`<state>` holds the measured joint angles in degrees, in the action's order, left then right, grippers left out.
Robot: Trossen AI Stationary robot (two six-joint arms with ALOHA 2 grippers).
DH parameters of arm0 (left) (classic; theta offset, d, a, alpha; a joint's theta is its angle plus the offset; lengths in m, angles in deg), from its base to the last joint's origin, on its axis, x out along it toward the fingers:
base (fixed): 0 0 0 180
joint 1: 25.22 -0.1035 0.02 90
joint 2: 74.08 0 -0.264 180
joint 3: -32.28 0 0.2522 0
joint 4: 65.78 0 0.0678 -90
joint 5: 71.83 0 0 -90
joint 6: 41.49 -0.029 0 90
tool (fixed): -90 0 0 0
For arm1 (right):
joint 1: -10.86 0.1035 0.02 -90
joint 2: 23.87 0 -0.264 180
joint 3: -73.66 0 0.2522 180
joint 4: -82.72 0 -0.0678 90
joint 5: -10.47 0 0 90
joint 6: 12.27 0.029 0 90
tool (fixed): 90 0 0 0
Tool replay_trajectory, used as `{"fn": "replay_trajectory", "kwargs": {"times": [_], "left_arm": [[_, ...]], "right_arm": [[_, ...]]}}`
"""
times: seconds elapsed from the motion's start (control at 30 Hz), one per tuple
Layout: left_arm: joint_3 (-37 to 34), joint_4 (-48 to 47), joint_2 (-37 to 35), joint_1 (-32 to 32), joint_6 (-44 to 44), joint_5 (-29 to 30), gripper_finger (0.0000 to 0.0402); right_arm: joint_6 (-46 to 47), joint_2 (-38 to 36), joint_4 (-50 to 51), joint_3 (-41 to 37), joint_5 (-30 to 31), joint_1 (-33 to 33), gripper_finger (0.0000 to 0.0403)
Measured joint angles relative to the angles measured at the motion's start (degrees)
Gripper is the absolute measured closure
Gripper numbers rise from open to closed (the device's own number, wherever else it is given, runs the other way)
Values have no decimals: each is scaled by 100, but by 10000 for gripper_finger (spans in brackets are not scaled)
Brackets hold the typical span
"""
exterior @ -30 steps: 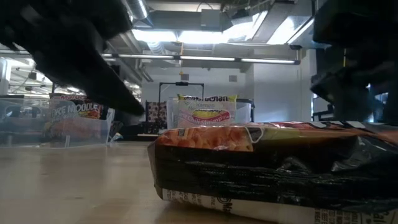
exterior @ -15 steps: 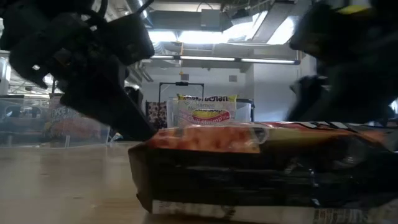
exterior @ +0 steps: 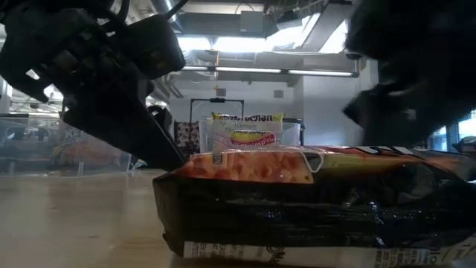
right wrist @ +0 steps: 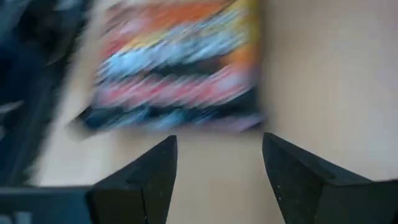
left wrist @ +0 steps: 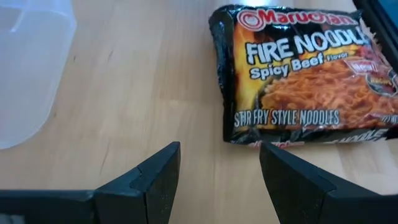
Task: Sort Maruchan noodles
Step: Put the black noodle pack into the left transparent bin
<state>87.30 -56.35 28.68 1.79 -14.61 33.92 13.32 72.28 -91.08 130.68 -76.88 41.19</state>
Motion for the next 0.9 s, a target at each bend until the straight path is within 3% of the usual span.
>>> {"fn": "replay_trajectory", "kwargs": {"times": [0.07,0.3,0.6,0.77,0.9], "left_arm": [[0,119,2,-11,-34,25,188],[0,391,1,-111,-138,134,188],[-2,316,7,3,-44,108,188],[-2,294,10,88,-35,104,188],[-2,297,10,141,-37,34,188]], "right_arm": [[103,45,-203,-6,122,235,185],[6,804,-995,-4,1536,490,185],[18,963,-1357,-2,2567,-185,185],[22,941,-1246,-2,2219,-603,185],[199,571,-965,-4,1241,-486,185]]}}
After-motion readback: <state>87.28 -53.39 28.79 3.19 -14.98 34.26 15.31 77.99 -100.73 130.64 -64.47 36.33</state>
